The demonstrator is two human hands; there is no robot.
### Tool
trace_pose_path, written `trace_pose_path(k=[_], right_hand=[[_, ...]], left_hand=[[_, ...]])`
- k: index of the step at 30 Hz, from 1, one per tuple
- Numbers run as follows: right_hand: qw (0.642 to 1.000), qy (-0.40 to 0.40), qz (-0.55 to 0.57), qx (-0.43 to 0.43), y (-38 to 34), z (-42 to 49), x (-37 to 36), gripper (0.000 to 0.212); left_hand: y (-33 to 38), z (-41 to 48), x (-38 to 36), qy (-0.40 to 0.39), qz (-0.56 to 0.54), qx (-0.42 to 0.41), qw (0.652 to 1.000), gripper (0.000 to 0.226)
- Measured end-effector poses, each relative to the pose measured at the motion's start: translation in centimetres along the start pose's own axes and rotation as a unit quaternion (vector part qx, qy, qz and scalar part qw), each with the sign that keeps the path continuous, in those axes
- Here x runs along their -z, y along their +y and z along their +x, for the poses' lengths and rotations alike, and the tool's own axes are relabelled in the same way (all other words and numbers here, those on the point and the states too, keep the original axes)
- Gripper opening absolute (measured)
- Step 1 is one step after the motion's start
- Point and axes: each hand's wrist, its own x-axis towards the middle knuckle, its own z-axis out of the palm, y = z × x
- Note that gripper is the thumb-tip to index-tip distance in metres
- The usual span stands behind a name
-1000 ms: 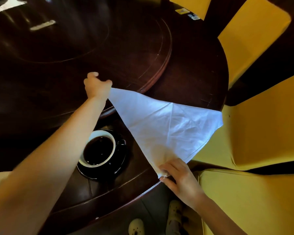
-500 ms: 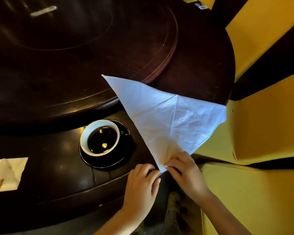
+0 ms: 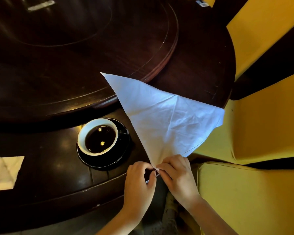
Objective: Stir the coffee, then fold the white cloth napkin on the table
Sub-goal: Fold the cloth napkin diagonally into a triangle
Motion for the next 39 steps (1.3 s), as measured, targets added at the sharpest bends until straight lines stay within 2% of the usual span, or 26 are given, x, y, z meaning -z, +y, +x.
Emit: trace_pose_path(k=[2,5,6,8,11,14,16,21,23,25,28,31,35,39], right_hand=[[1.000,0.007,0.013,-0.015,-0.4,0.0,-0.3,0.013],[0.999,-0.007,0.038,-0.034,-0.8,-0.1,-0.7,0.014],[0.998,-0.013,0.052,-0.043,-0.8,-0.1,-0.7,0.013],[0.994,-0.036,0.085,-0.059,-0.6,-0.2,-0.7,0.010],[0.992,-0.056,0.097,-0.055,-0.3,-0.3,-0.3,0.007],[0.991,-0.028,0.109,-0.077,-0.8,0.1,0.3,0.005],[0.988,-0.012,0.123,-0.098,-1.2,0.5,0.7,0.005],[0.981,-0.033,0.154,-0.110,-0.3,1.2,2.3,0.012],[0.968,0.001,0.171,-0.182,1.9,2.1,3.2,0.014],[0.942,0.044,0.162,-0.290,5.3,3.3,4.1,0.018],[0.890,0.076,0.140,-0.427,11.3,5.1,5.0,0.041],[0.850,-0.010,0.140,-0.508,17.2,6.5,5.2,0.043],[0.788,-0.128,0.268,-0.539,20.7,7.2,5.0,0.055],[0.796,-0.146,0.278,-0.518,21.6,6.5,5.7,0.028]], left_hand=[[0.8,0.4,0.5,-0.016,-0.078,0.075,0.994,0.013],[2.3,1.5,1.0,-0.039,-0.245,0.229,0.941,0.029],[2.5,2.0,1.0,-0.040,-0.270,0.265,0.925,0.035],[2.8,2.7,1.2,-0.042,-0.265,0.307,0.913,0.041],[3.1,3.3,1.5,-0.081,-0.240,0.296,0.921,0.004],[3.5,3.2,1.5,-0.113,-0.225,0.277,0.927,0.015],[3.6,3.0,1.5,-0.098,-0.239,0.288,0.922,0.018],[3.7,3.2,1.4,-0.042,-0.368,0.348,0.861,0.008],[3.5,3.3,1.6,-0.018,-0.339,0.349,0.874,0.008],[3.2,3.2,1.8,-0.007,-0.303,0.323,0.897,0.007],[2.4,3.0,2.1,0.003,-0.282,0.306,0.909,0.007],[2.1,3.0,1.9,0.020,-0.282,0.316,0.906,0.010],[2.3,3.2,1.2,0.044,-0.280,0.335,0.898,0.011],[2.3,3.2,1.1,0.045,-0.283,0.343,0.895,0.009]])
